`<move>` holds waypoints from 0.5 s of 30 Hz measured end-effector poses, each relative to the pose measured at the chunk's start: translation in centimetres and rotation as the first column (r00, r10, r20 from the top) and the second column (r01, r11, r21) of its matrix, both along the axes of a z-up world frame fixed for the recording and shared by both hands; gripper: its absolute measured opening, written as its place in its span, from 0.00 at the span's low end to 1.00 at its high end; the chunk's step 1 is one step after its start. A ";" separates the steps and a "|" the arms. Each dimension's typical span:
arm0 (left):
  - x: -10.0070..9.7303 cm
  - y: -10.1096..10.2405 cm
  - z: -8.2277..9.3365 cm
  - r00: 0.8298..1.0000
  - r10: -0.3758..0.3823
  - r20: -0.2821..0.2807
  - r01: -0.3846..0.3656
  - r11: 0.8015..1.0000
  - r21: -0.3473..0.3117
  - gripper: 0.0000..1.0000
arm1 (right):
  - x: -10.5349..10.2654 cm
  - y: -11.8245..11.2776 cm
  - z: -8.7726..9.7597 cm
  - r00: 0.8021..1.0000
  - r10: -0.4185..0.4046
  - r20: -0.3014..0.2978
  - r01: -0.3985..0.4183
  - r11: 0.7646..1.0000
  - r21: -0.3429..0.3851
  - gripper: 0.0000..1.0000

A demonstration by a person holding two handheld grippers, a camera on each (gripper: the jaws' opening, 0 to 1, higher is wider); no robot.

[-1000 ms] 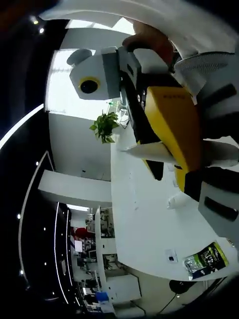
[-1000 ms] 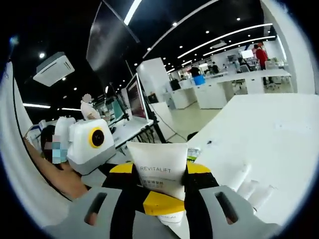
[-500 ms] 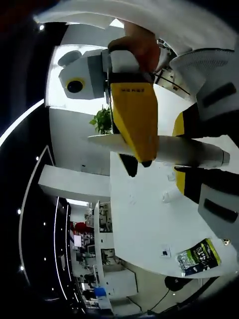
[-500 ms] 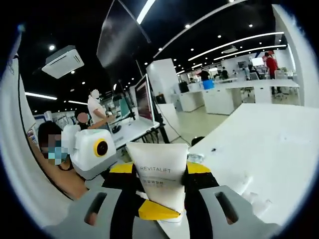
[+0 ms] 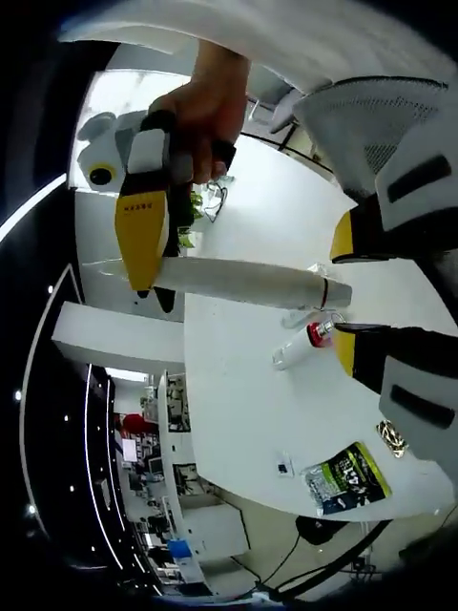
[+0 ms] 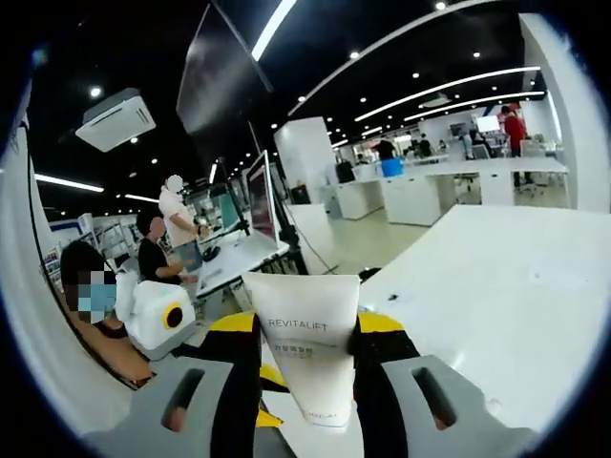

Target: Arrange the skincare products in the storage area until every visible bottle or jar stands upright without overlapping.

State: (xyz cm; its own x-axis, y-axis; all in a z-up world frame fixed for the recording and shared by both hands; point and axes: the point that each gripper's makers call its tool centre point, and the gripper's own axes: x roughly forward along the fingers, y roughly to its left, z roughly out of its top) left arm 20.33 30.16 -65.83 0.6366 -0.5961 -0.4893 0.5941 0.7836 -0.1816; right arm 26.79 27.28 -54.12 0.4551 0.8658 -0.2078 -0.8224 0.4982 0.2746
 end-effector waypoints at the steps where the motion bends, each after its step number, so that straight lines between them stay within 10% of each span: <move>1: 0.0 0.7 -0.4 1.000 0.007 -0.002 -0.007 1.000 0.028 0.27 | 0.4 -0.3 0.0 1.000 -0.008 0.002 0.008 1.000 -0.001 0.35; 15: 1.0 4.2 -4.4 0.999 0.032 0.003 -0.032 0.969 0.246 0.58 | 5.1 -3.0 -0.2 0.996 -0.081 0.023 0.082 0.996 -0.039 0.35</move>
State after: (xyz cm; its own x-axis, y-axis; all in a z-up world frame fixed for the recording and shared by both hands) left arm 21.30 34.36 -70.28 0.6526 -0.4366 -0.6193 0.5679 0.8229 0.0183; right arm 31.84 24.26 -54.30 0.5284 0.8170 -0.2307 -0.7840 0.5739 0.2366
